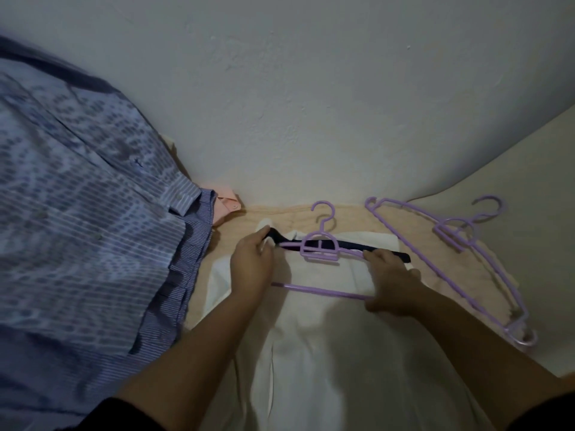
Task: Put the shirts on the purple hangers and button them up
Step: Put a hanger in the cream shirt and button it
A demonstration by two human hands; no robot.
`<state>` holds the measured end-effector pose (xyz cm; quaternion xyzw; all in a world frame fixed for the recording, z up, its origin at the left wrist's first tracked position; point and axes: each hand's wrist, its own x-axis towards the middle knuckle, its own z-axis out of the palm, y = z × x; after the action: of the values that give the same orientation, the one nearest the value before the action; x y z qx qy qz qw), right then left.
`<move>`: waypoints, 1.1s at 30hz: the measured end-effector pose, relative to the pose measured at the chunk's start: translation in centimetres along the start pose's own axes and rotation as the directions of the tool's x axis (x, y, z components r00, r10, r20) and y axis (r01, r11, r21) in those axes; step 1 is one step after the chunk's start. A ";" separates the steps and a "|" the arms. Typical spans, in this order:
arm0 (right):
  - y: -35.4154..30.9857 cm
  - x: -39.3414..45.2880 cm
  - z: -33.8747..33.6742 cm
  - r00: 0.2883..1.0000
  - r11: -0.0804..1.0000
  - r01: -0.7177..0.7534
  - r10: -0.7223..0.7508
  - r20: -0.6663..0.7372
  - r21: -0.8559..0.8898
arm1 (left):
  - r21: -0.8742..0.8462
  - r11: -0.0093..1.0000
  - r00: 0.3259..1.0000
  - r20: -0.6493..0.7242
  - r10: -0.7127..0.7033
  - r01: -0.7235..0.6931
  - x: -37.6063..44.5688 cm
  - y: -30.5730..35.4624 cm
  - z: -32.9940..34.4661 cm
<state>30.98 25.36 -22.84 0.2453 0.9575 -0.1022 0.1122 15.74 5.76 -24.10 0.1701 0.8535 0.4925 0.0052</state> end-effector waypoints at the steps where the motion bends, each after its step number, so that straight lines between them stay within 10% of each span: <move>1: -0.6 0.1 0.0 1.000 1.000 0.004 -0.004 -0.011 0.025 | -0.049 0.999 1.000 -0.021 0.020 -0.021 -0.5 0.6 0.1; 6: -2.2 0.9 1.5 0.999 0.997 0.026 -0.024 -0.028 0.067 | -0.068 0.993 0.993 0.060 0.098 -0.094 -3.2 0.2 2.0; 12: -0.6 1.7 3.6 0.996 0.995 0.076 -0.073 -0.059 0.063 | 0.521 0.853 0.992 0.105 -0.075 0.009 -4.6 -2.7 2.9; 19: 4.6 4.5 3.5 0.964 0.973 -0.113 0.157 -0.217 0.200 | 0.395 0.775 0.847 0.419 0.326 -0.494 -1.0 -1.3 4.4; 26: 6.3 4.1 2.2 0.924 0.887 -0.216 0.321 -0.209 0.409 | 0.437 0.615 0.608 0.789 0.088 -0.656 3.0 -1.8 7.1; 33: 6.1 3.8 2.2 0.922 0.815 -0.126 0.306 -0.236 0.565 | 0.492 0.619 0.664 0.745 0.064 -0.612 4.0 -2.5 7.7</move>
<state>31.10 31.75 -26.83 0.3885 0.8603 -0.3130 -0.1050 12.57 12.21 -29.54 0.4923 0.8587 0.0189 0.1414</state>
